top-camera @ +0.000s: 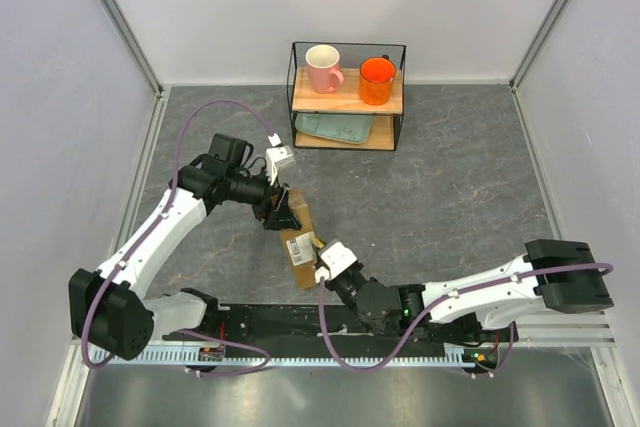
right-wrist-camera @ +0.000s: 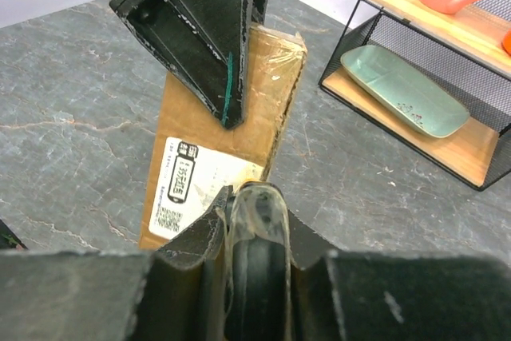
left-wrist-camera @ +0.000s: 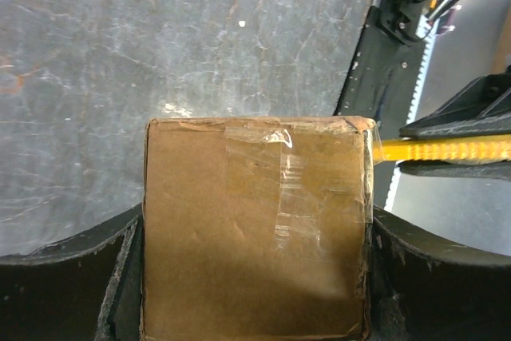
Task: Unpack the express box
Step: Cut the express box at the center of the board.
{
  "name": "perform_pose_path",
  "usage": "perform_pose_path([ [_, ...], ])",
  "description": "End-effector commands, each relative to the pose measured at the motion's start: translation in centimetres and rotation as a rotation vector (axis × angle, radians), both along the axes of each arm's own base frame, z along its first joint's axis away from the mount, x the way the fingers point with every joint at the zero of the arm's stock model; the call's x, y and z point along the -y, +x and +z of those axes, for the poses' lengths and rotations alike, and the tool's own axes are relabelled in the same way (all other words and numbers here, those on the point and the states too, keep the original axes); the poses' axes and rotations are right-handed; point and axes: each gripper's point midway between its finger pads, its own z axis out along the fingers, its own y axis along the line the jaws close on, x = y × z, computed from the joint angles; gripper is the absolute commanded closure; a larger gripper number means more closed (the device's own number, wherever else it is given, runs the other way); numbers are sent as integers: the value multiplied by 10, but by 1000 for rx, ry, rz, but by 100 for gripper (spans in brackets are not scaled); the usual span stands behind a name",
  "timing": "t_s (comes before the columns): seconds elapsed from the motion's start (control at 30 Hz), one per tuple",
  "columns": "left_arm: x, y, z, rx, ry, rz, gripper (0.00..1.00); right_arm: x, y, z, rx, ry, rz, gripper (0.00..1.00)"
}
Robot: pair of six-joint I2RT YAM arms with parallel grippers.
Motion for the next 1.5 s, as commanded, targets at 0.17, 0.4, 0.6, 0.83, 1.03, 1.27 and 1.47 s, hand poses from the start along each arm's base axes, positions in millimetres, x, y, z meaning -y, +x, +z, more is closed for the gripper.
perform_pose_path([
  [0.17, -3, 24, 48, 242, 32, -60, 83, 24, 5, 57, 30, 121, -32, 100],
  [0.4, -3, 1, 23, 185, 27, -104, 81, 16, 6, 68, 78, 159, -39, 100],
  [0.6, -6, -5, 8, 159, 42, -114, 80, 2, 14, 76, 101, 205, -32, 100],
  [0.83, -7, -6, -1, 145, 57, -122, 77, -5, 18, 77, 91, 243, -11, 100],
  [1.03, -7, -5, -5, 125, 60, -118, 76, -12, 15, 77, 76, 259, 15, 100],
  [1.27, -5, -6, -4, 124, 50, -117, 75, -12, 16, 80, 86, 255, 11, 100],
  [1.47, -4, -7, -2, 122, 40, -119, 75, -13, 20, 81, 96, 255, 3, 100],
])
